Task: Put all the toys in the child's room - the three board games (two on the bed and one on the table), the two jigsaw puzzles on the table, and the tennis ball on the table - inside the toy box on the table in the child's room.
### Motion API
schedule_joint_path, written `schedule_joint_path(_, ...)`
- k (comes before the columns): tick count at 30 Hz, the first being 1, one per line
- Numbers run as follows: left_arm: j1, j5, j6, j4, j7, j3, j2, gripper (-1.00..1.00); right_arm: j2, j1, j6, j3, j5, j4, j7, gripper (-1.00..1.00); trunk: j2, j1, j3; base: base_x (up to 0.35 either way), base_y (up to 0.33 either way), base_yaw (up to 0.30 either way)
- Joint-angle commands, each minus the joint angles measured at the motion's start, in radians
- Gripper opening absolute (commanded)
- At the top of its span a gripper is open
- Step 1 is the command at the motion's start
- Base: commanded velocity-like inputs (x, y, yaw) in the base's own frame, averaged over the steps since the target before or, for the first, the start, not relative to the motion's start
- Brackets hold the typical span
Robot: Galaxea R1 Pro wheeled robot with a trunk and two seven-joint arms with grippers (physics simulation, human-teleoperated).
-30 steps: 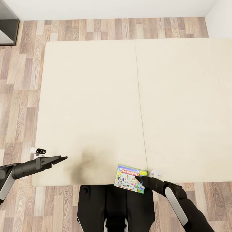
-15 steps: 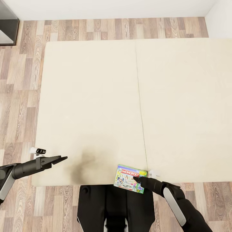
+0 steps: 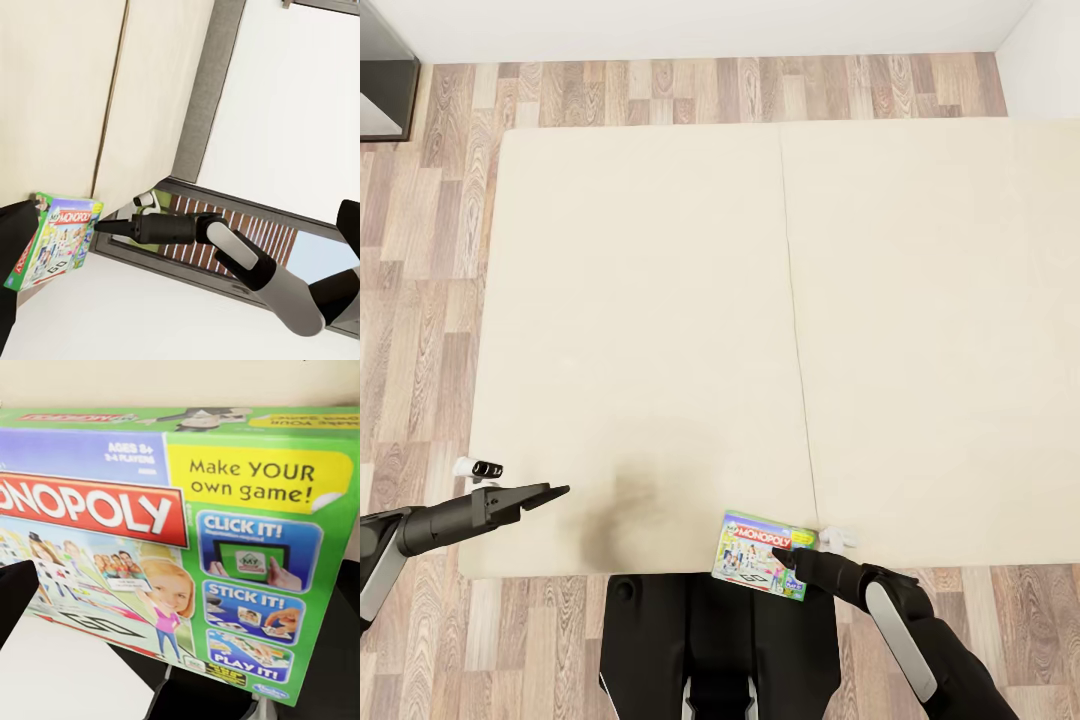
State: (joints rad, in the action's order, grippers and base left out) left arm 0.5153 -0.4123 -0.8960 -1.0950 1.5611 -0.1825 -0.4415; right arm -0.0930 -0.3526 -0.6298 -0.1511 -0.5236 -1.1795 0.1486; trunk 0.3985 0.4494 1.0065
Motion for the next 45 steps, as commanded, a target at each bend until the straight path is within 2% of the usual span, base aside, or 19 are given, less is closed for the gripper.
schedule_joint_path(1,0.000,0.000,-0.011,0.000,0.004,0.000,0.000,1.00,-0.001,0.000,-0.004,-0.001,0.001,-0.001,0.002,1.00,0.002,0.001,0.001,0.000,0.000,0.000)
schedule_joint_path(10,0.000,0.000,-0.011,0.000,0.004,0.000,0.000,1.00,0.003,0.000,-0.003,-0.001,0.001,-0.003,0.004,1.00,0.002,0.001,0.001,0.000,0.000,0.000)
schedule_joint_path(20,0.000,0.000,-0.011,0.000,0.004,0.001,0.000,1.00,0.007,0.000,0.043,-0.001,0.000,-0.004,0.077,1.00,0.002,0.001,0.001,0.000,0.000,0.000)
schedule_joint_path(30,0.000,0.000,-0.011,0.000,0.004,0.000,0.000,1.00,0.008,0.000,0.050,-0.001,-0.001,-0.005,0.083,1.00,0.002,0.001,0.001,0.000,0.000,0.000)
schedule_joint_path(39,0.000,0.000,-0.011,0.000,0.004,0.000,0.000,1.00,0.027,-0.002,0.048,-0.001,0.001,0.000,0.083,1.00,0.002,0.001,0.001,0.000,0.000,0.000)
schedule_joint_path(45,0.000,0.000,-0.011,0.000,0.004,0.000,0.000,1.00,0.030,-0.003,0.046,-0.001,0.002,0.021,0.083,1.00,0.002,0.001,0.001,0.000,0.000,0.000)
